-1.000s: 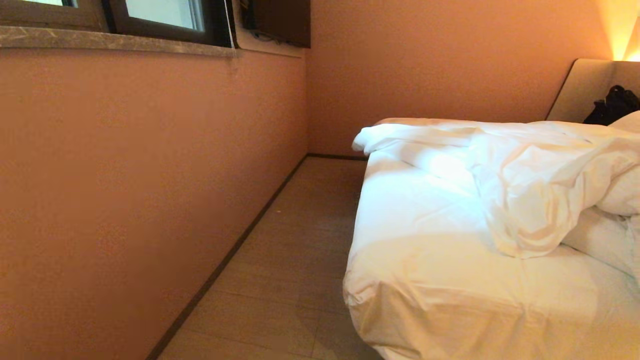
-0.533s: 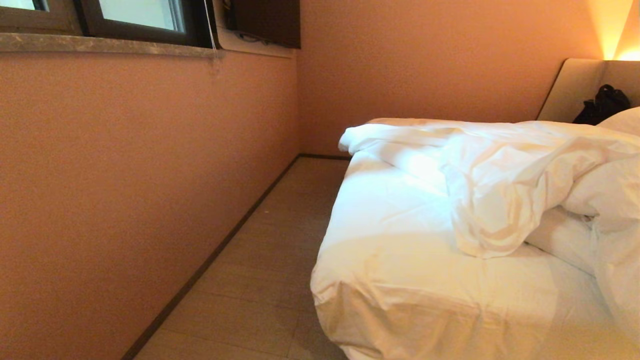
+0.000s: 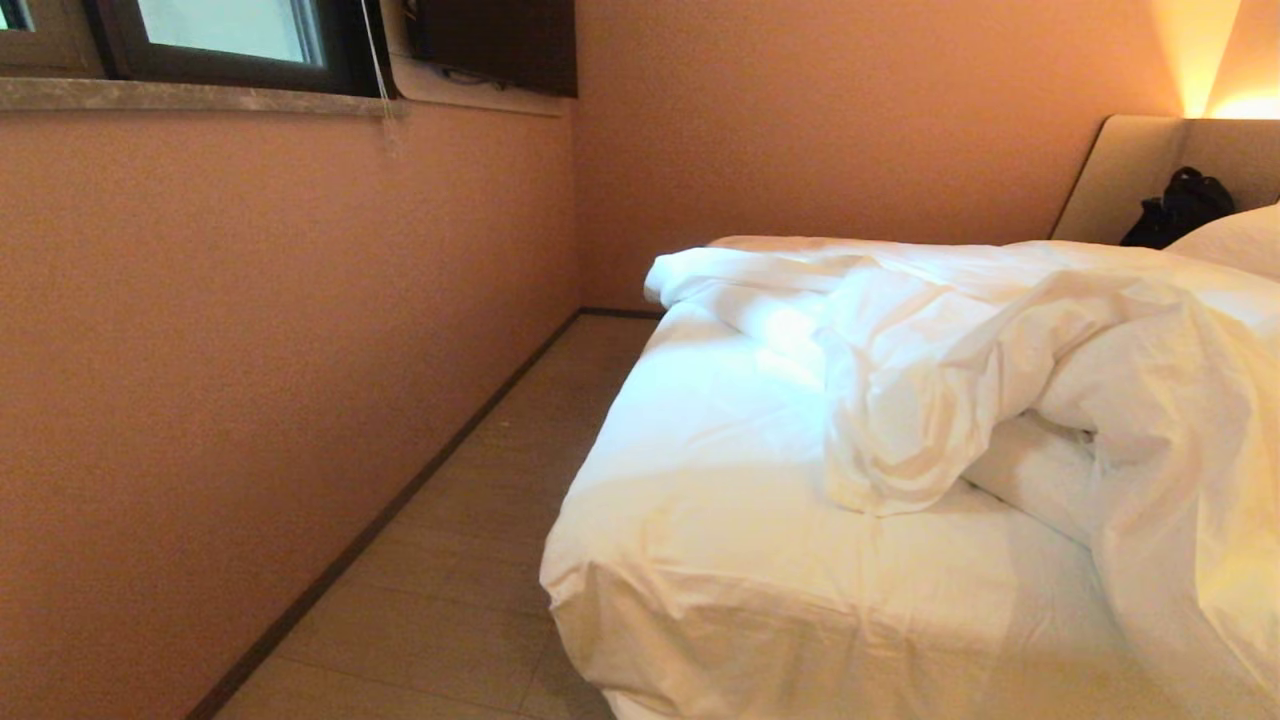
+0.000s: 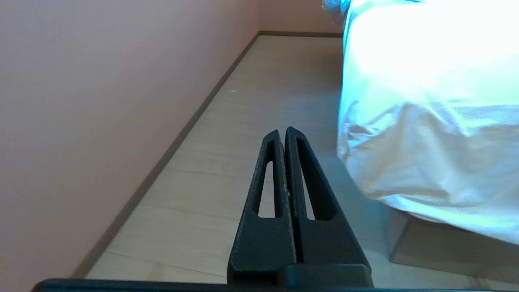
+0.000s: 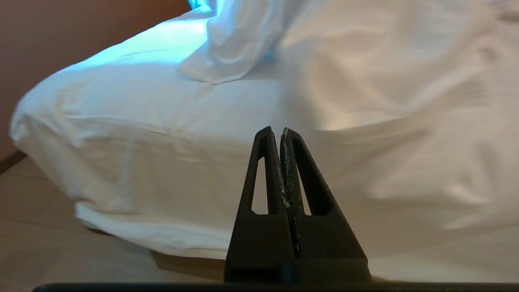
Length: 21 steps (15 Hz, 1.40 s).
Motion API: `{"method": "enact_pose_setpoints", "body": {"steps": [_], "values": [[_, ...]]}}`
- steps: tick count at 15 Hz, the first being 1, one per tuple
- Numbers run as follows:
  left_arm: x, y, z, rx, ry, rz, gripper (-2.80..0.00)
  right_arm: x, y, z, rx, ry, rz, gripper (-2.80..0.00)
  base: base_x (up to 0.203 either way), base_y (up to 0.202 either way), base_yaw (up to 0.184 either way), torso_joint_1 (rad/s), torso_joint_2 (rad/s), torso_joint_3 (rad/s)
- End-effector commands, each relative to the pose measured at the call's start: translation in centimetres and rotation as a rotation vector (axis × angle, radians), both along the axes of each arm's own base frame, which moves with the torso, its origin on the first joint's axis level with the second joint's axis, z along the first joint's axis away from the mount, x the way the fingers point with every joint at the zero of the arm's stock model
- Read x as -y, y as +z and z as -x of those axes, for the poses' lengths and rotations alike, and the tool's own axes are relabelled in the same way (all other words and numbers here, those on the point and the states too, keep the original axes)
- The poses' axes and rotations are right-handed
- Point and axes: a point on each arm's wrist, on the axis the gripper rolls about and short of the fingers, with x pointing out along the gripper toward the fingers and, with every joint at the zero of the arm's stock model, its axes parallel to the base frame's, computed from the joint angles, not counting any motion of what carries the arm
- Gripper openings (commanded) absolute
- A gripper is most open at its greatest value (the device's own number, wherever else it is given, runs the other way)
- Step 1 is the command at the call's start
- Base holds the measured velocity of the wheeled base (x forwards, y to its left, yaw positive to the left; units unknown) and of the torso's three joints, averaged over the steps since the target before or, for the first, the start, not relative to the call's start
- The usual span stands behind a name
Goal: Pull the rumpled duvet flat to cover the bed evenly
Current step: Hold the folded corner of the quilt
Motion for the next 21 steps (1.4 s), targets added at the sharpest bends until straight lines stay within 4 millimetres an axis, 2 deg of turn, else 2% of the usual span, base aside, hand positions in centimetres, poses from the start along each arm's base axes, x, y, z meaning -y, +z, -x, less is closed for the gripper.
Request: {"method": "enact_pose_setpoints", "body": {"steps": [1, 13, 21], "values": [[0.00, 0.01, 0.00, 0.001, 0.000, 0.000, -2.80, 0.00, -0.01, 0.00, 0.000, 0.001, 0.000, -2.80, 0.000, -0.195, -0.001, 0.004, 0.01, 0.004], [0.00, -0.01, 0.00, -0.001, 0.000, -0.003, -2.80, 0.00, -0.01, 0.00, 0.000, 0.001, 0.000, -2.80, 0.000, -0.188, 0.000, 0.003, 0.00, 0.002], [0.00, -0.03, -0.01, -0.001, 0.000, 0.003, -2.80, 0.00, -0.01, 0.00, 0.000, 0.001, 0.000, -2.80, 0.000, -0.010, -0.001, 0.001, 0.00, 0.000]]}}
